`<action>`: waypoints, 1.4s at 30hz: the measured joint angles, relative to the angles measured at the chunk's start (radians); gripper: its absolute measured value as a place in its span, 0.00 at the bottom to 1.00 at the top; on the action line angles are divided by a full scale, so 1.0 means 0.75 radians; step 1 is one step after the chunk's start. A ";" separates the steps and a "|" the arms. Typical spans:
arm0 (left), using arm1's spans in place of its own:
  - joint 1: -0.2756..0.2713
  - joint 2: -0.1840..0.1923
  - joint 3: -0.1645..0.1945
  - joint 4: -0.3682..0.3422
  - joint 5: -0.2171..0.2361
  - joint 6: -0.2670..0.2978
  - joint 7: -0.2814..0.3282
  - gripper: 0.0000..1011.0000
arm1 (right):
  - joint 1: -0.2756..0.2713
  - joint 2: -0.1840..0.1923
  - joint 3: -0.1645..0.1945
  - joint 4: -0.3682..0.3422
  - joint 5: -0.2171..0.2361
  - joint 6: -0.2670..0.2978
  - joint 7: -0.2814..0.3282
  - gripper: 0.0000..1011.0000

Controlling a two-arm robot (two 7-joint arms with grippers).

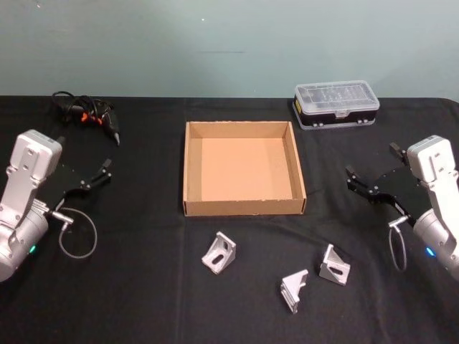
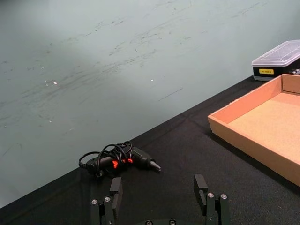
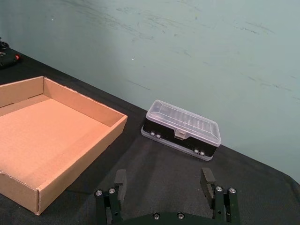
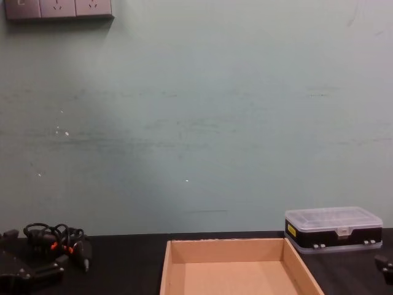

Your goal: Use one hand to pick up the angle iron from the table and place it into the box.

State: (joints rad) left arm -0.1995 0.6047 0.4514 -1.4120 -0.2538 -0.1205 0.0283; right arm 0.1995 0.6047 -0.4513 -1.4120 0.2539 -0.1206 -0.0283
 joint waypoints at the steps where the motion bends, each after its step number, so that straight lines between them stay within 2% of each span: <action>1: 0.000 0.000 0.000 0.000 0.000 0.000 0.000 0.99 | 0.000 0.000 0.000 0.000 0.000 0.000 0.000 0.99; 42: 0.000 0.000 0.000 0.000 0.000 0.000 0.000 0.99 | 0.000 0.000 0.000 0.000 0.000 0.000 0.000 0.99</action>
State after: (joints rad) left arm -0.1995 0.6047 0.4513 -1.4120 -0.2539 -0.1205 0.0283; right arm 0.1995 0.6047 -0.4514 -1.4120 0.2539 -0.1206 -0.0282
